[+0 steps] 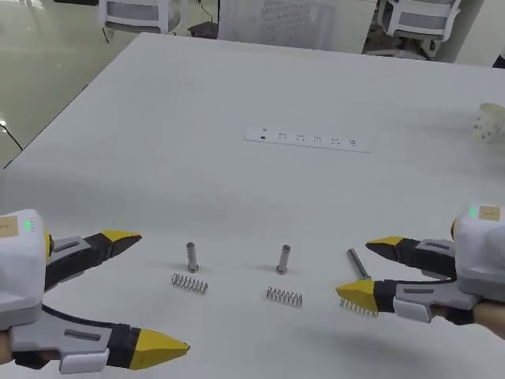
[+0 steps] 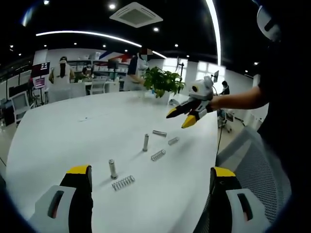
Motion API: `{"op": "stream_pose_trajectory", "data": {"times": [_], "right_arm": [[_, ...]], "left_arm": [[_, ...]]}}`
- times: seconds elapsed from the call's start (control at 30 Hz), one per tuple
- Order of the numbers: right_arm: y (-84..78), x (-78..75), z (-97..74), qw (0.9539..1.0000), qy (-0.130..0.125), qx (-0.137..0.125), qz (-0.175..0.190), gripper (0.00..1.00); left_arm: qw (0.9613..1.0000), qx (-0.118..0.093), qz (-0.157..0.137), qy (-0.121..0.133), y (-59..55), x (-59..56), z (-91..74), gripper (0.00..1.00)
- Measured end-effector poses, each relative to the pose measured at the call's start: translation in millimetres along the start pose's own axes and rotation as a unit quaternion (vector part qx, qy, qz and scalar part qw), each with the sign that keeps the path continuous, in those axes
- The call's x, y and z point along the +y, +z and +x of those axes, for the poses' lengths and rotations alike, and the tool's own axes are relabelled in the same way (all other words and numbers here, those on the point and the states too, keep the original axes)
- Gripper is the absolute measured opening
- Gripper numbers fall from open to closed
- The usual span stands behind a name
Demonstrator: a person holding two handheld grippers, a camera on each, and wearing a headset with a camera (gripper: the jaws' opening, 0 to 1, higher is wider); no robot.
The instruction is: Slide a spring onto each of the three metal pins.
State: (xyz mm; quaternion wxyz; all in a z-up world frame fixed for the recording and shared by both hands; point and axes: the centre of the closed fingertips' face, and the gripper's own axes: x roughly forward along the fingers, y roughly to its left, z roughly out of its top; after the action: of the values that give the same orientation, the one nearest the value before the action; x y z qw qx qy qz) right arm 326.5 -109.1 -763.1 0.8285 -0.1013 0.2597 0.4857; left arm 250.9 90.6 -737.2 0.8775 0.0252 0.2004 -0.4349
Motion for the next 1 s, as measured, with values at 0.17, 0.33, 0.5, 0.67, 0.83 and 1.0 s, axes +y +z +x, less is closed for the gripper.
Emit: {"op": "stream_pose_trajectory", "data": {"times": [0.17, 0.33, 0.5, 0.67, 0.83, 1.0], "right_arm": [[-3.3, -13.8, 4.5, 0.9997, -0.016, 0.017, 0.01, 0.48], [-10.2, -27.1, 9.2, 0.9981, -0.03, 0.037, 0.04, 0.44], [-16.7, -40.1, 15.0, 0.9958, -0.044, 0.06, 0.055, 0.38], [-18.2, -52.8, 20.8, 0.9929, -0.055, 0.071, 0.078, 0.33], [-23.2, -60.7, 27.5, 0.99, -0.063, 0.085, 0.093, 0.3], [-35.1, -64.9, 34.0, 0.9857, -0.068, 0.113, 0.106, 0.26]], "left_arm": [[1.0, -0.001, 0.0, 0.002, 0.2, 2.0, -1.2, 0.98], [1.0, -0.001, -0.001, 0.002, -0.4, 1.9, -0.7, 0.98], [1.0, -0.003, -0.001, 0.0, 1.8, 2.1, 1.9, 0.98], [1.0, -0.004, -0.001, 0.001, 2.8, 3.5, 2.7, 0.98], [1.0, -0.001, -0.002, 0.002, 1.4, 4.5, 1.8, 0.98], [1.0, 0.0, -0.003, 0.002, 0.3, 4.7, 0.7, 0.98]]}}
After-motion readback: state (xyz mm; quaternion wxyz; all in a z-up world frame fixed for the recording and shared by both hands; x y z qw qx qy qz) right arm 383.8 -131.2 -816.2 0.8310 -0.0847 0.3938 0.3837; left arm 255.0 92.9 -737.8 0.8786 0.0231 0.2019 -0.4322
